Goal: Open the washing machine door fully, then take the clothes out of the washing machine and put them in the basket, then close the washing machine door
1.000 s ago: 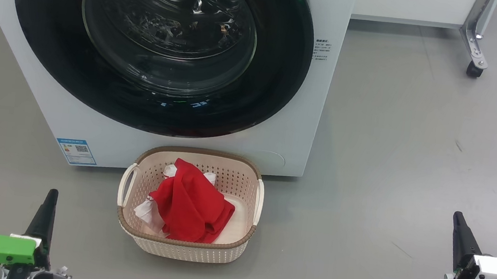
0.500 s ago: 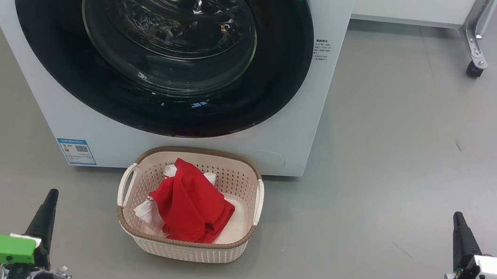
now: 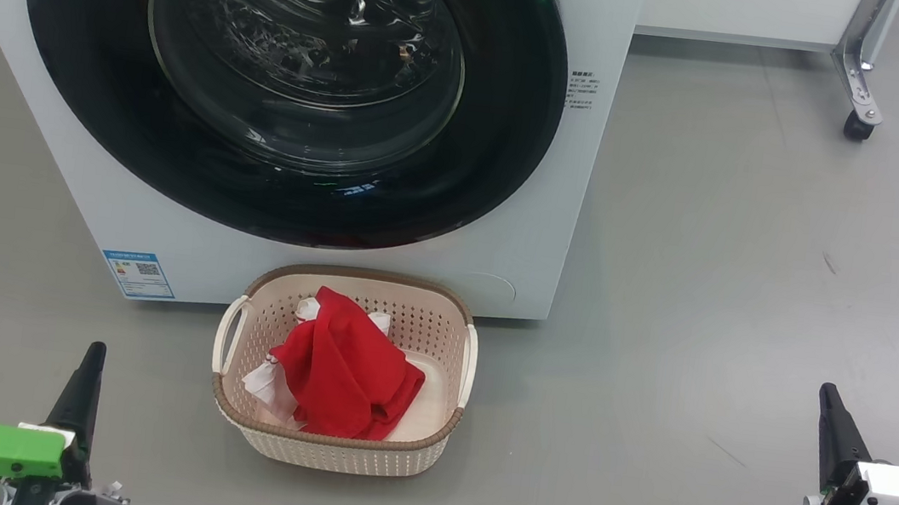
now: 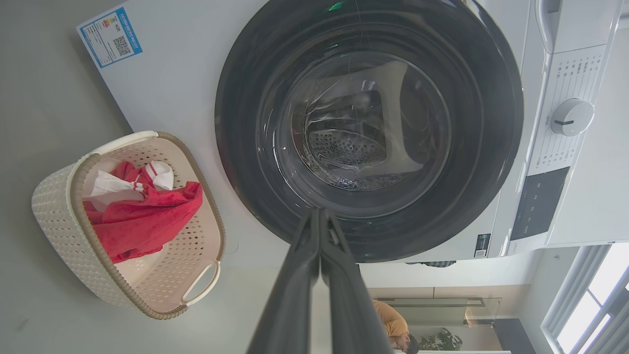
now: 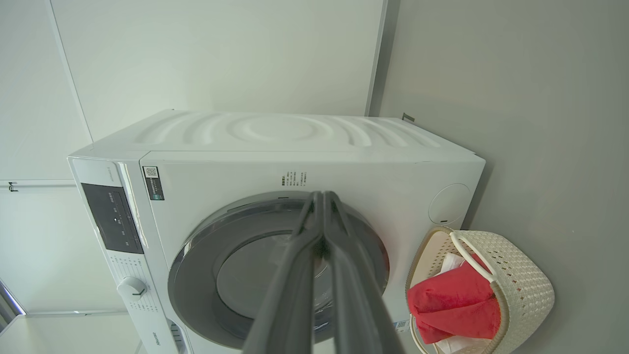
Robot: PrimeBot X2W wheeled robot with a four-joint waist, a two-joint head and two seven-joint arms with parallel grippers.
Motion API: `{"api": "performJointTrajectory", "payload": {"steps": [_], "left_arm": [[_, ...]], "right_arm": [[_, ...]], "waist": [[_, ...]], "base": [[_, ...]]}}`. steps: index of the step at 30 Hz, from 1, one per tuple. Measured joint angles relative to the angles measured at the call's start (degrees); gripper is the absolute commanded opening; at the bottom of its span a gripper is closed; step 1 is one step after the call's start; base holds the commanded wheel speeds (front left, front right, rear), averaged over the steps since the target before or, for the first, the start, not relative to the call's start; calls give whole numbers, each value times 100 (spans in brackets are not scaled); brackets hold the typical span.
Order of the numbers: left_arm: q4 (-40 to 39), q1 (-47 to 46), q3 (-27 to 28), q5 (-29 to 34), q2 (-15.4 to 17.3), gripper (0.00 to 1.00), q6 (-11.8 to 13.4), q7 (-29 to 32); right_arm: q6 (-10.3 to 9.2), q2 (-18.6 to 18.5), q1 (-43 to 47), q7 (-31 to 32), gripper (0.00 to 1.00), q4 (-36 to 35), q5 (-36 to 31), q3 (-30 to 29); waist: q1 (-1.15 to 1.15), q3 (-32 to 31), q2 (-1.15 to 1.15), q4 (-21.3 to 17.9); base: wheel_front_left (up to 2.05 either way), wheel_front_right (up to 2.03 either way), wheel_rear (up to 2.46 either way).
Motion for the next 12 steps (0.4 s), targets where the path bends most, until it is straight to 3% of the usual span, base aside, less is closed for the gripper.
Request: {"api": "performJointTrajectory", "payload": {"steps": [12], "left_arm": [[-4, -1, 8, 0, -3, 0, 0, 0]], "right_arm": [[0, 4, 0, 1, 0, -1, 0, -8]], "waist": [[0, 1, 0, 0]], "base": [[0, 0, 0]]}}
